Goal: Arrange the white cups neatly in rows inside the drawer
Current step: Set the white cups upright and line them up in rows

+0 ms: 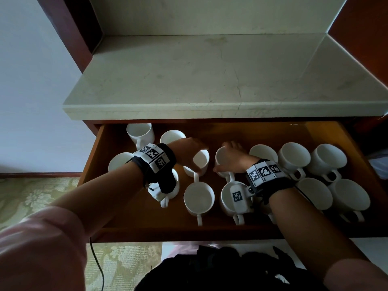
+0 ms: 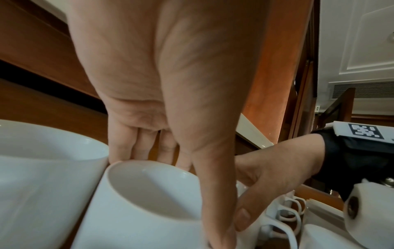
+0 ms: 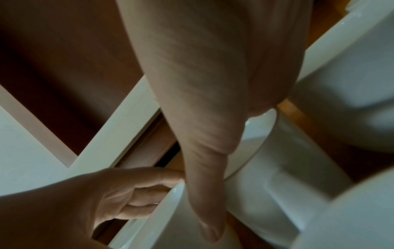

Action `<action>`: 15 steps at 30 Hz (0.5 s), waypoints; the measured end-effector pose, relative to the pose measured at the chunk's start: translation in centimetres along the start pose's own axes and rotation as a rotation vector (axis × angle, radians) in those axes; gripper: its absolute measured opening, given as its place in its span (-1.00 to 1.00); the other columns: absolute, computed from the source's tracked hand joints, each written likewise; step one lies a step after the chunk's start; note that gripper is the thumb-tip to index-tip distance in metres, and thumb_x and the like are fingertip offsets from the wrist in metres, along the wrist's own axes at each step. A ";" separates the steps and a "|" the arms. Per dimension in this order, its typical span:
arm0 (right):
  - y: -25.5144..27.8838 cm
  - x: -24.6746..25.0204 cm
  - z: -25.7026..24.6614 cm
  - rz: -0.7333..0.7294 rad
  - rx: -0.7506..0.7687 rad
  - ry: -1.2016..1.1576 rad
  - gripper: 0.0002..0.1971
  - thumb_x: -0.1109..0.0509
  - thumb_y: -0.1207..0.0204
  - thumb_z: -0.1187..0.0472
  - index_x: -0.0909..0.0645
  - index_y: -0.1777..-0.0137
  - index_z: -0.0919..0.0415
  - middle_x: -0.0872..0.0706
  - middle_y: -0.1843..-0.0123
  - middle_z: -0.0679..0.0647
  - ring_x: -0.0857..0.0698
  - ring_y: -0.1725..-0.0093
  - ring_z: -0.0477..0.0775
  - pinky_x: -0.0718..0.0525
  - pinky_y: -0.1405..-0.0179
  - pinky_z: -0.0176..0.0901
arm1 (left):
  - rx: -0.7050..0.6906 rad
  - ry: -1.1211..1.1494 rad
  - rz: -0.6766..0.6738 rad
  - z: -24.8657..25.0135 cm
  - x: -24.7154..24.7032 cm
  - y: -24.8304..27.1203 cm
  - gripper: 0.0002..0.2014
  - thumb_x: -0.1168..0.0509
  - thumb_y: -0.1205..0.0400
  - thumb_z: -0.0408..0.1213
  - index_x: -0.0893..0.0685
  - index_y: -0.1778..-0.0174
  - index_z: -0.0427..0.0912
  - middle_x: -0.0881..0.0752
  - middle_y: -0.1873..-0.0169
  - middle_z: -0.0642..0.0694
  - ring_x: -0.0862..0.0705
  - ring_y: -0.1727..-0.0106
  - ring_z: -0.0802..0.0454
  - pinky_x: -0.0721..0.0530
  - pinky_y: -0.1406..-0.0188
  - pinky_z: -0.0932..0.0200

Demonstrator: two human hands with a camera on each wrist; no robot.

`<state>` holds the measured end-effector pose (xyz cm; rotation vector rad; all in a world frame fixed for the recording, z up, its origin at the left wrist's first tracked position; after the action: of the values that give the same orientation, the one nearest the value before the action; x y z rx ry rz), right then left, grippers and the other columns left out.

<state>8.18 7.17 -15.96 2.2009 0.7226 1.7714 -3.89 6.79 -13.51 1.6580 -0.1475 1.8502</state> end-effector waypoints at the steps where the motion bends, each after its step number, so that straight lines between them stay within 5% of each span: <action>1: 0.0 0.0 0.0 0.000 0.001 0.000 -0.02 -0.50 -0.35 -0.22 -0.10 -0.60 0.22 -0.20 -0.58 0.20 -0.17 -0.58 0.25 -0.24 -0.49 0.03 | -0.004 -0.001 0.000 0.0 0.0 0.0 -0.17 -0.49 -0.44 0.08 -0.33 -0.59 -0.10 -0.44 -0.50 -0.11 -0.47 -0.46 -0.04 -0.49 -0.37 0.12; 15: 0.0 -0.1 0.1 -0.005 -0.005 -0.031 -0.03 -0.52 -0.34 -0.20 -0.10 -0.61 0.18 -0.17 -0.59 0.16 -0.15 -0.59 0.23 -0.25 -0.49 0.06 | -0.012 -0.018 0.046 0.4 0.2 0.3 -0.22 -0.48 -0.42 0.13 -0.44 -0.52 -0.08 -0.55 -0.40 -0.09 -0.56 -0.36 -0.03 -0.59 -0.24 0.10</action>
<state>8.24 7.14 -16.05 2.2160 0.7159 1.7313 -3.75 6.44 -13.10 1.6763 -0.2054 1.8656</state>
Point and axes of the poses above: each hand's wrist, its own y-axis away from the middle knuckle, its own x-axis out of the back of the hand, z = x × y, the point moved 9 cm from there along -y, towards the middle knuckle
